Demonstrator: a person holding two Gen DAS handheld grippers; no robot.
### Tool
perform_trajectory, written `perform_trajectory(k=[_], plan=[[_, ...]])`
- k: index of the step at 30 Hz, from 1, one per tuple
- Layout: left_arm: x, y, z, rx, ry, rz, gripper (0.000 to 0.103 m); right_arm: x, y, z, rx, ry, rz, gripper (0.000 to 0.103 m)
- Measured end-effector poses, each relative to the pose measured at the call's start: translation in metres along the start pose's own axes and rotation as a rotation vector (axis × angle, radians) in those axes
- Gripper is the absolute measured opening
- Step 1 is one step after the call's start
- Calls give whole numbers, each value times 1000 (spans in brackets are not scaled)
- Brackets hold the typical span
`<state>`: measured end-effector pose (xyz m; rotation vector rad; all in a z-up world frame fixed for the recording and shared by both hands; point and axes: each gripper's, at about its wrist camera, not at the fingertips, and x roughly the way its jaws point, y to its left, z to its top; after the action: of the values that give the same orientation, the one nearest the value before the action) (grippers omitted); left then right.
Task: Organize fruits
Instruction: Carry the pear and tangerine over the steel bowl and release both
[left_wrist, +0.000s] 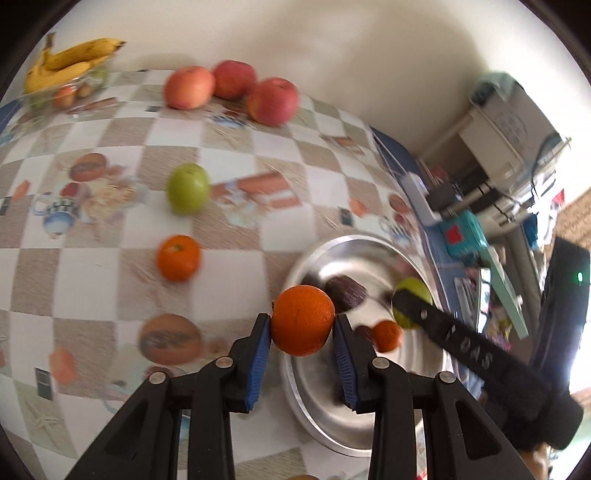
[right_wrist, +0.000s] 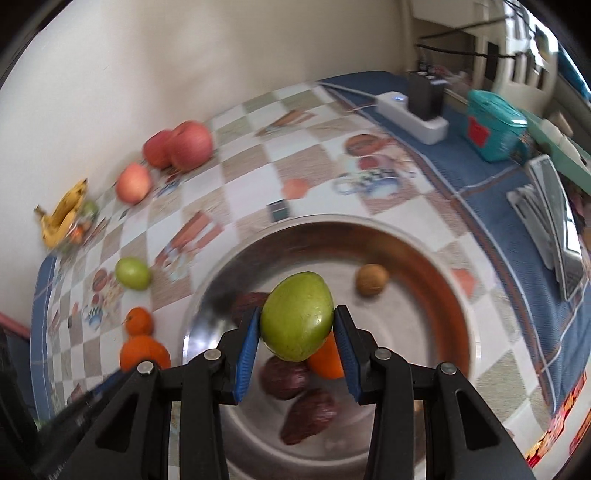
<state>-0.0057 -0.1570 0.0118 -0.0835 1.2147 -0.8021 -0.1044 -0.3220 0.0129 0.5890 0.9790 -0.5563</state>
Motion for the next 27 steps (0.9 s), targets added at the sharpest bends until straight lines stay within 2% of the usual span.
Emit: perform_trajectory(k=[5, 13, 19, 25, 27], plan=[[8, -16, -8, 39, 32, -12, 36, -4, -12, 4, 31, -7, -5, 42], [12, -18, -12, 49, 68, -12, 38, -1, -7, 4, 28, 1, 0, 43], [9, -21, -11, 63, 58, -25, 45, -2, -5, 4, 31, -3, -1, 44], [8, -13, -8, 39, 57, -8, 46, -1, -2, 3, 23, 6, 5, 44], [7, -9, -7, 28, 51, 6, 50, 0, 1, 2, 15, 11, 6, 44]])
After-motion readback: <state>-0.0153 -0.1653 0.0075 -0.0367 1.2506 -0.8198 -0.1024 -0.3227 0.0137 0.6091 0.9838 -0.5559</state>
